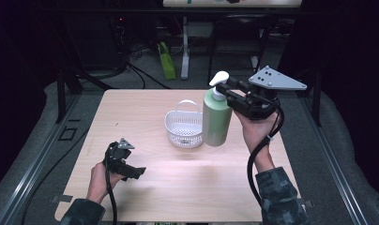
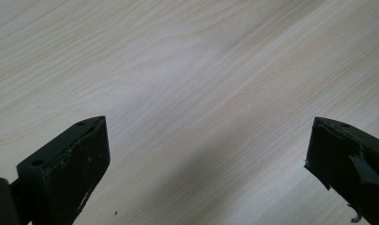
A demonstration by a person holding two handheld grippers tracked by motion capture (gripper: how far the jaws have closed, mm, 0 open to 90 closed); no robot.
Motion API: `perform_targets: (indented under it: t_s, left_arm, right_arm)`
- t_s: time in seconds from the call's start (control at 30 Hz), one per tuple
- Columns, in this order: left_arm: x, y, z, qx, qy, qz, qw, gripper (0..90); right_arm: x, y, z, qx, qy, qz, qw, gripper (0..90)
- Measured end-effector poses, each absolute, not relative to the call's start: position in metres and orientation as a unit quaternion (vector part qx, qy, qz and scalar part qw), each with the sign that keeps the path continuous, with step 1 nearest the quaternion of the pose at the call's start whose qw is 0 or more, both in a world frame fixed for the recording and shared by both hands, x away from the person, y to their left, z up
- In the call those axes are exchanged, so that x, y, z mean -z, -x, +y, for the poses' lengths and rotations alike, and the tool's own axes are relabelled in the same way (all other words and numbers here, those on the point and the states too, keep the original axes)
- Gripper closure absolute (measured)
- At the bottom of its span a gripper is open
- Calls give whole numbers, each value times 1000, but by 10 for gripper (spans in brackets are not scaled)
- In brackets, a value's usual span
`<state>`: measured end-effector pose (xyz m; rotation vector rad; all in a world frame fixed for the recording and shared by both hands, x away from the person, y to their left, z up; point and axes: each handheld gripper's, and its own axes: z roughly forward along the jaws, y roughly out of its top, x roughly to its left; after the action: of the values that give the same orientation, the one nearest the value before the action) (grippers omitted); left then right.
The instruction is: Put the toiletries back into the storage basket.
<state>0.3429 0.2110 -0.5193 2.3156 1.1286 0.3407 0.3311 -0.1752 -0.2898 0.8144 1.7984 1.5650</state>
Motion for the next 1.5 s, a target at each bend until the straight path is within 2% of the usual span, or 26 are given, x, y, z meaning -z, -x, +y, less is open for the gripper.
perform_targets:
  t_s: [1.5]
  left_arm:
    - [519,-343,211,-125,-861,415,268,0]
  right_arm:
    - [269,-353,-161,-591,-302,680,313,685]
